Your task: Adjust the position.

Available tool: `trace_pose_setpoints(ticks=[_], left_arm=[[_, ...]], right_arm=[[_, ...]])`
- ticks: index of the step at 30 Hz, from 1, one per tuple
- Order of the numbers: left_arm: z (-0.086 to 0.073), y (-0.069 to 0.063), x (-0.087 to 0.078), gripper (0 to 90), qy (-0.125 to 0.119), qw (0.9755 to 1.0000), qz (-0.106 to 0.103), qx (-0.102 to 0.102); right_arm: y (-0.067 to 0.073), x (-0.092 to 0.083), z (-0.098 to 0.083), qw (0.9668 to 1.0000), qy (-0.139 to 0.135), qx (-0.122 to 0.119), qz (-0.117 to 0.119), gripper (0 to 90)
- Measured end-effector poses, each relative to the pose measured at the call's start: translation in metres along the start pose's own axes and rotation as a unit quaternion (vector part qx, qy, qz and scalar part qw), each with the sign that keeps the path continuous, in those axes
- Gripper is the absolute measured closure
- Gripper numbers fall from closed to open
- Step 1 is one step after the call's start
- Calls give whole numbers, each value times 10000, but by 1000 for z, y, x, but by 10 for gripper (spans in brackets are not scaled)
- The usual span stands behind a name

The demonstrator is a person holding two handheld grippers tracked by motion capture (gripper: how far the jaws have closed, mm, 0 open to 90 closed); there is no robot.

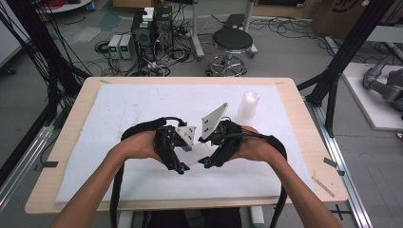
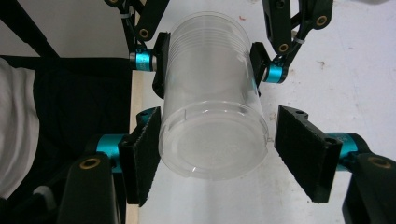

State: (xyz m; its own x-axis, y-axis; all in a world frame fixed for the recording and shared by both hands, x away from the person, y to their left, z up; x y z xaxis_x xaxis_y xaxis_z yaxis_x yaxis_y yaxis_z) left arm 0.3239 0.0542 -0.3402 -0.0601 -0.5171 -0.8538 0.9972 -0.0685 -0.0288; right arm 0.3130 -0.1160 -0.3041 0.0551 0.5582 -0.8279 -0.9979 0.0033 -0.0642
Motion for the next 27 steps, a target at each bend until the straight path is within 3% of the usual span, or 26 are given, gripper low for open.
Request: trace_pose_setpoints(ticks=[4,14,18,21,27], left_arm=[[-1,0,0,336,22,10000,22,-11],[-3,1,2,330,-8,10000,31,-45],[-4,2,2,266,-91,10000,1,-29],[-4,3,1,144,-181,9998,-45,-52],[-4,3,-1,132,-279,9996,-25,-94]], right_arm=[[1,1,0,9999,-78,-18,86,406],[0,2,-1,10000,-62,-42,58,424],[0,2,-1,10000,-27,-21,45,427],[0,2,-2,10000,-45,-11,32,427],[-1,1,-3,10000,-44,14,14,428]])
Point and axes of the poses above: each handheld gripper's, and its own axes: x roughly forward along the jaws, z roughly out of its top, y roughly to its left, the point moved 1 cm from there along x, roughly forward along the jaws
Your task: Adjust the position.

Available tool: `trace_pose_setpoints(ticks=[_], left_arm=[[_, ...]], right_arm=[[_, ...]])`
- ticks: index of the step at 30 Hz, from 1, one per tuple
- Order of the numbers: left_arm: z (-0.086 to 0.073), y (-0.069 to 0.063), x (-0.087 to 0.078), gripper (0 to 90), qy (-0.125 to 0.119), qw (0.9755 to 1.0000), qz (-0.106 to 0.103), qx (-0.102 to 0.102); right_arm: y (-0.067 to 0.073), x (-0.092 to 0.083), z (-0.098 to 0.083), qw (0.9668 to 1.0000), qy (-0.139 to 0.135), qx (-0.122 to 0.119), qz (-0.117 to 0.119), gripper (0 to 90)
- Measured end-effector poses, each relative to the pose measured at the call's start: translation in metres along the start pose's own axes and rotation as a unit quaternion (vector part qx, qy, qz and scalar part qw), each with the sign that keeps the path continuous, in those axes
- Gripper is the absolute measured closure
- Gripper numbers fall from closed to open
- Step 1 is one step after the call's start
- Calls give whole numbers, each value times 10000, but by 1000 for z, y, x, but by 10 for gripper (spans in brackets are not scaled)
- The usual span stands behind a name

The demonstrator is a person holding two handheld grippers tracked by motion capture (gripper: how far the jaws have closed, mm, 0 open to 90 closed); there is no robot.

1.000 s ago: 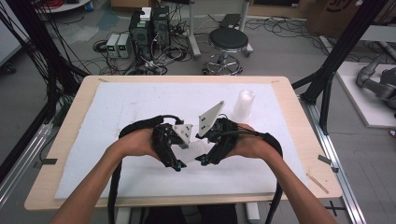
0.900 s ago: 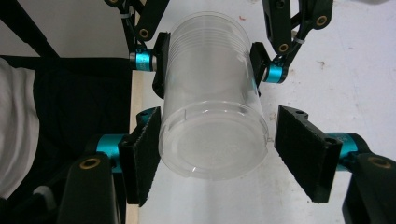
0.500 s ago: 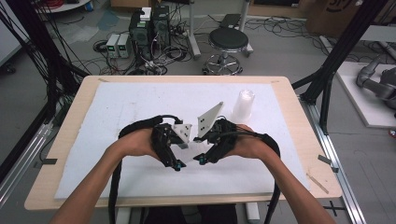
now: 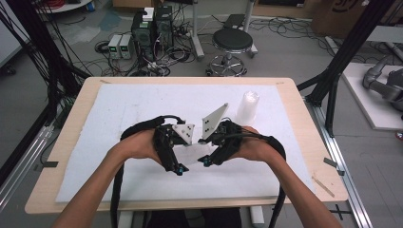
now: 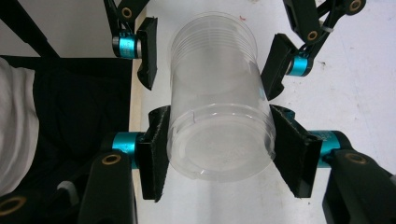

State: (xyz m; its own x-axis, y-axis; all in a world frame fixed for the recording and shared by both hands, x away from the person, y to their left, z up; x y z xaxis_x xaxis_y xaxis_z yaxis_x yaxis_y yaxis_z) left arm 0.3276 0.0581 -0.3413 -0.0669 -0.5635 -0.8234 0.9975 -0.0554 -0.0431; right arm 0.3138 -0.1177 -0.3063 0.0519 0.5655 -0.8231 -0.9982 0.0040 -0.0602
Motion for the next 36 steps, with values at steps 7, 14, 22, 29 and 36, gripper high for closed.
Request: trace_pose_setpoints(ticks=[7,14,22,29,36], left_arm=[[-8,-2,-4,105,-525,9985,-54,-129],[-31,-5,-17,103,-1468,9884,217,-321],[-56,-10,-25,97,-2468,9663,493,-532],[-70,-15,-21,72,-3136,9452,655,-634],[-80,-17,-10,65,-3561,9289,668,-768]], right_arm=[[0,-2,-3,10000,-88,19,-28,428],[0,-10,-22,9981,-579,195,-98,428],[1,-18,-45,9888,-1422,394,-211,428],[3,-21,-60,9767,-2067,546,-213,428],[4,-20,-70,9671,-2466,576,-259,428]])
Point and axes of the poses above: each handheld gripper's, and its own axes: x roughly forward along the jaws, z roughly out of its top, y roughly to its left, the point moved 1 cm from there along x, roughly forward along the jaws
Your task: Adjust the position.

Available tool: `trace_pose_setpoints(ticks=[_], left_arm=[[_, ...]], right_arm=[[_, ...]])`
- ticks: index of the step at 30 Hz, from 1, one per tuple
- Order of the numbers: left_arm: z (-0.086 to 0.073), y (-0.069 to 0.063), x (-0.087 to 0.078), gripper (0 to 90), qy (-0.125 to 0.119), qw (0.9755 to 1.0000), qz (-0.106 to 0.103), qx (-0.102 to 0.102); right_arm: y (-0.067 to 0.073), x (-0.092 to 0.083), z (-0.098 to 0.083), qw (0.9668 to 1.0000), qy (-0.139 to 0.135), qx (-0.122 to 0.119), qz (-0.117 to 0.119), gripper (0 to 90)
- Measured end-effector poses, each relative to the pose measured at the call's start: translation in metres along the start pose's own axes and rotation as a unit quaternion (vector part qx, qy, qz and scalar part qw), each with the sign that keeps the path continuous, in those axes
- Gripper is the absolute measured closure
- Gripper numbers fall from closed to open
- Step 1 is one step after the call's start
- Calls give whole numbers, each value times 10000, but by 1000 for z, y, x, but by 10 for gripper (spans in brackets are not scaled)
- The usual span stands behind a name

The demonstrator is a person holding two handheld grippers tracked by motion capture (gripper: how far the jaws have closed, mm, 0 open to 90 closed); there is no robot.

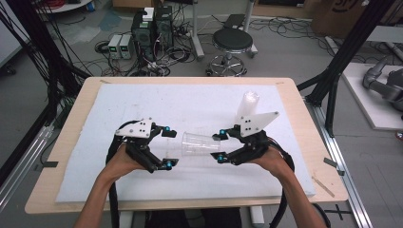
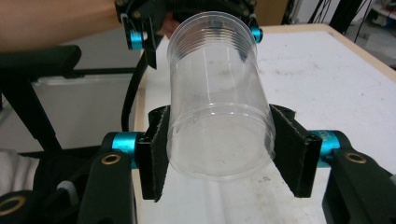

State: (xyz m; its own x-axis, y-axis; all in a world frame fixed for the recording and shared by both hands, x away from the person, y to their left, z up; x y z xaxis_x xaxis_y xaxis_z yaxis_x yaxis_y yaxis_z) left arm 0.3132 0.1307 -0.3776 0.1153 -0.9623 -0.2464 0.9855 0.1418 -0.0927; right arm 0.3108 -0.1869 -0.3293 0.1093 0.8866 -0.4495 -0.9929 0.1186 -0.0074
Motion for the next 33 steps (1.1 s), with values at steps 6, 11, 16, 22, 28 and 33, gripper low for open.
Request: trace_pose_setpoints(ticks=[6,11,16,22,28,33], left_arm=[[-10,-1,4,65,-292,9995,0,-99],[-15,-2,9,65,-522,9985,-51,-158],[-15,-4,17,65,-672,9974,-174,-217],[-11,-5,27,65,-815,9960,-280,-249],[-4,-5,36,65,-913,9948,-394,-228],[-1,-5,40,65,-960,9941,-450,-248]], right_arm=[[0,-3,-7,9995,-295,90,19,428],[0,-3,-11,9988,-475,66,70,428],[0,-2,-13,9983,-574,67,110,428],[0,-1,-16,9972,-724,44,177,428],[0,1,-18,9961,-846,28,241,428],[0,1,-19,9958,-875,3,264,428]])
Point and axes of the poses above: each handheld gripper's, and its own axes: x roughly forward along the jaws, z roughly out of its top, y roughly to its left, the point moved 1 cm from there along x, roughly forward along the jaws
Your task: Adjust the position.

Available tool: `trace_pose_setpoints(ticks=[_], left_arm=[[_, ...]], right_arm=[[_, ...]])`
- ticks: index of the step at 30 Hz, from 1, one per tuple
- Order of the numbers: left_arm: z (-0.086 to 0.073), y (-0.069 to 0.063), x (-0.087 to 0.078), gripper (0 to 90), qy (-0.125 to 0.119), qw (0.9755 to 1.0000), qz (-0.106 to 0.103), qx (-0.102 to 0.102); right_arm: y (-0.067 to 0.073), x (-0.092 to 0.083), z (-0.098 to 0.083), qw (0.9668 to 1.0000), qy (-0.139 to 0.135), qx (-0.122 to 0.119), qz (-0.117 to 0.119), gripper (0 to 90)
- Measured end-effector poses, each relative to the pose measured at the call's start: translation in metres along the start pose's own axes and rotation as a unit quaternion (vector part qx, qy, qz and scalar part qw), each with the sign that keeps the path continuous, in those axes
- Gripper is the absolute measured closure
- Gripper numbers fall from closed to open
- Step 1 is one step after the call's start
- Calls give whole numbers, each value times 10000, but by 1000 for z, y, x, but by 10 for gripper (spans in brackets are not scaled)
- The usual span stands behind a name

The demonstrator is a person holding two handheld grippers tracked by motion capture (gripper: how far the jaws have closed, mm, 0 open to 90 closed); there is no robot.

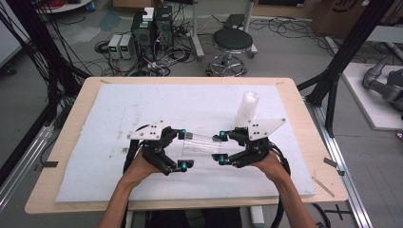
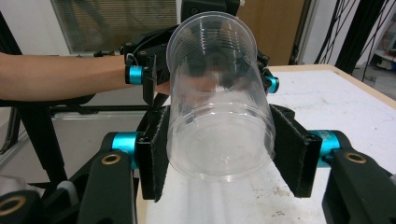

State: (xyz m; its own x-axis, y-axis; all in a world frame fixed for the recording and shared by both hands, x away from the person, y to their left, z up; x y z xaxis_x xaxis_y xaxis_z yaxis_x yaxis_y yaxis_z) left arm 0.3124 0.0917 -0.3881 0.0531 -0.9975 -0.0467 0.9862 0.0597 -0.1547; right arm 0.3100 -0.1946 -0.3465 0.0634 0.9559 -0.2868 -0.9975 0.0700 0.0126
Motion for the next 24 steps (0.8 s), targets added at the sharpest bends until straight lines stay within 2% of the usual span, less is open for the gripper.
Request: trace_pose_setpoints(ticks=[12,24], left_arm=[[1,0,6,66,-90,10000,-30,-18],[8,1,9,98,37,9999,-128,35]], right_arm=[[0,1,0,10000,-36,-34,33,428],[0,3,-2,9999,-73,-56,104,428]])
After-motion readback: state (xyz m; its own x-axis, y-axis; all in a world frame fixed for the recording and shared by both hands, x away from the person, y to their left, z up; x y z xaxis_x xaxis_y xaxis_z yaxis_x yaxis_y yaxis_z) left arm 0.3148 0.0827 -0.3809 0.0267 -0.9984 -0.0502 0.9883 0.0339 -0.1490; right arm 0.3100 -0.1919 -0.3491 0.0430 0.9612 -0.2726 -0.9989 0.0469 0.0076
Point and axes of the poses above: each handheld gripper's, and its own axes: x roughly forward along the jaws, z roughly out of its top, y roughly to its left, the point moved 1 cm from there along x, roughly forward along the jaws
